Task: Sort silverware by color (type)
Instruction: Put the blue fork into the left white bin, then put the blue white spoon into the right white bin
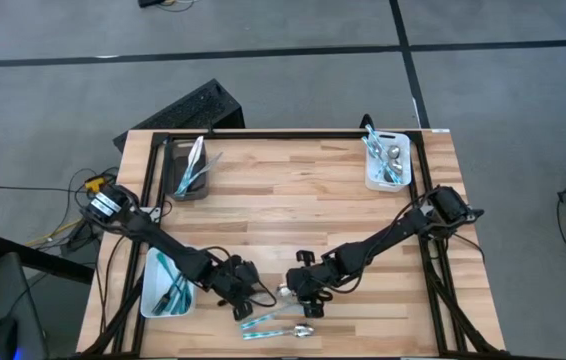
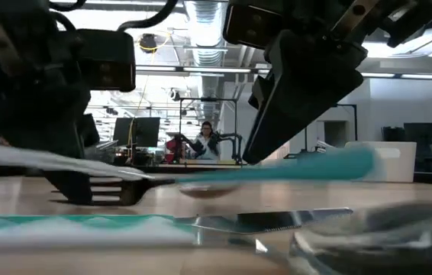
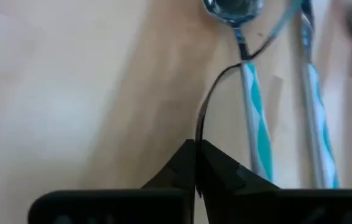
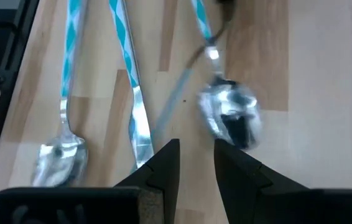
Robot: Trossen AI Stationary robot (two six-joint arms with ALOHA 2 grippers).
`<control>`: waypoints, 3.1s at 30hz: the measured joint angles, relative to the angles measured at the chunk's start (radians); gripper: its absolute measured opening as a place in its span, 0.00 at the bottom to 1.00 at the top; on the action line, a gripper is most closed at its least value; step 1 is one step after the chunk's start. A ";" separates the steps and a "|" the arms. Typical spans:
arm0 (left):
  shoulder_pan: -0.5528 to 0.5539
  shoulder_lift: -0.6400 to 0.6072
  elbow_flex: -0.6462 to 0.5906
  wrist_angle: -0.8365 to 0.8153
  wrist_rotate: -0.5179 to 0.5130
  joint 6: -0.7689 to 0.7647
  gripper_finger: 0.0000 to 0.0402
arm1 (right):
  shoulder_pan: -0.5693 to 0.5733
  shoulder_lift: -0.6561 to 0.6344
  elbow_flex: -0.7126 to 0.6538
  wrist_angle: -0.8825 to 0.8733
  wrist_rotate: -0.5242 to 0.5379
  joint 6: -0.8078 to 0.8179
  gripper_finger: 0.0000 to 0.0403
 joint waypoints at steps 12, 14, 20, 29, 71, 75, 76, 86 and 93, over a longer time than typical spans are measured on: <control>-0.038 -0.331 0.009 -0.435 -0.402 0.184 0.00 | 0.003 0.000 0.000 -0.026 0.100 0.043 0.30; -0.061 -0.378 0.040 -0.546 -0.402 0.232 0.00 | 0.003 0.000 0.000 -0.029 0.101 0.044 0.30; -0.133 -0.449 0.179 -1.094 -0.366 0.489 0.00 | -0.005 0.000 0.000 -0.033 0.101 0.043 0.30; -0.115 -0.505 0.441 -1.370 -0.239 0.838 0.00 | -0.029 0.000 0.000 -0.032 0.101 0.048 0.30; -0.111 -0.532 0.191 -1.424 0.120 0.315 0.30 | -0.028 0.082 0.016 0.211 0.019 -0.219 0.53; -0.111 -0.532 0.237 -1.432 0.098 0.275 0.40 | -0.048 0.154 0.062 0.167 0.018 -0.233 0.50; -0.111 -0.532 0.251 -1.431 0.091 0.273 0.43 | -0.053 0.162 0.075 0.155 0.012 -0.241 0.49; -0.111 -0.533 0.393 -1.432 -0.137 0.238 0.52 | -0.061 0.177 0.122 0.071 -0.031 -0.284 0.25; -0.111 -0.533 0.406 -1.327 -0.446 0.166 0.52 | -0.071 0.175 0.122 0.071 -0.024 -0.176 0.04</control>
